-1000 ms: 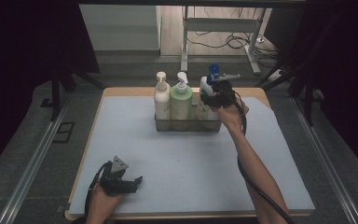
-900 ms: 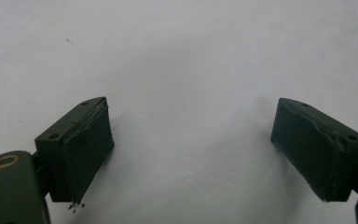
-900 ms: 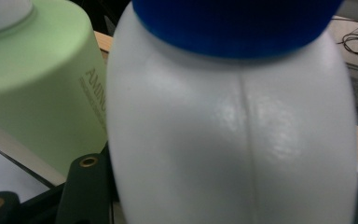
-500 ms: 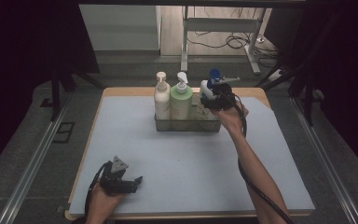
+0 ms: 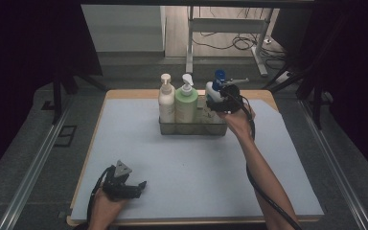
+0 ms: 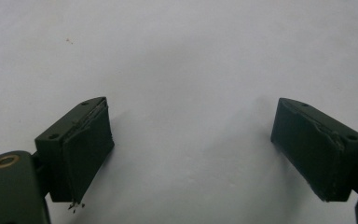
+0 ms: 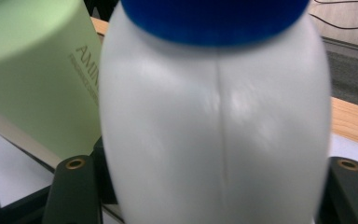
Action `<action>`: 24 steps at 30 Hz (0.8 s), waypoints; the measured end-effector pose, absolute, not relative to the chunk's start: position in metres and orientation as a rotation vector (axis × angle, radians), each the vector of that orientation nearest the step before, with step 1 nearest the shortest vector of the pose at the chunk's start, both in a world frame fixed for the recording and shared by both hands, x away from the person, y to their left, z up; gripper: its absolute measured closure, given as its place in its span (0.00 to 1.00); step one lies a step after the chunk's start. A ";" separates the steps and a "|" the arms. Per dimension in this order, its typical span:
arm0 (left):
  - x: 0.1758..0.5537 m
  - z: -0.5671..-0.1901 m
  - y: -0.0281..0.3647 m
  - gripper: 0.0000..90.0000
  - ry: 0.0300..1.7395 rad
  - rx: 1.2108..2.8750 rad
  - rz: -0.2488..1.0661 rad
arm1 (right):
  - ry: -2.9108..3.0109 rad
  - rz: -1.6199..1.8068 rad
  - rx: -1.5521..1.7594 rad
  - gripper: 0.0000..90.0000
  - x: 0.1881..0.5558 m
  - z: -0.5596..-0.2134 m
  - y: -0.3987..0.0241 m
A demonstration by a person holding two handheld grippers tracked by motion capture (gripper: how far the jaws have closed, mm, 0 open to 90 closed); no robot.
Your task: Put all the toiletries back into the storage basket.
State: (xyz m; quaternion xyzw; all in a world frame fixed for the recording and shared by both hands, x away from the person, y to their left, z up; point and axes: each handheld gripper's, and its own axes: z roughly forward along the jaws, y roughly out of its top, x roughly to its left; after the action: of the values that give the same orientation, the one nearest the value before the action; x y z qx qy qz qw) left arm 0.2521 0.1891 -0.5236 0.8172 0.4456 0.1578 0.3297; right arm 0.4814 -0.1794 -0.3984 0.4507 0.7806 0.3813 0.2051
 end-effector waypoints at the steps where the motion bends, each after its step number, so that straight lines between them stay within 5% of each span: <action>1: 0.252 -0.524 0.189 0.13 1.166 2.138 0.413 | 2.180 1.055 1.250 0.37 0.480 -0.398 -0.181; 24: 0.252 -0.523 0.189 0.13 1.166 2.139 0.414 | 2.222 1.083 1.171 0.42 0.451 -0.399 -0.203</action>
State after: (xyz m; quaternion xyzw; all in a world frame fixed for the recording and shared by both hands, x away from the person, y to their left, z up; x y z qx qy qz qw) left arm 0.2520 0.1889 -0.5235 0.8173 0.4458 0.1581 0.3290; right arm 0.4506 -0.2027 -0.3994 0.4192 0.7958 0.3877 0.2018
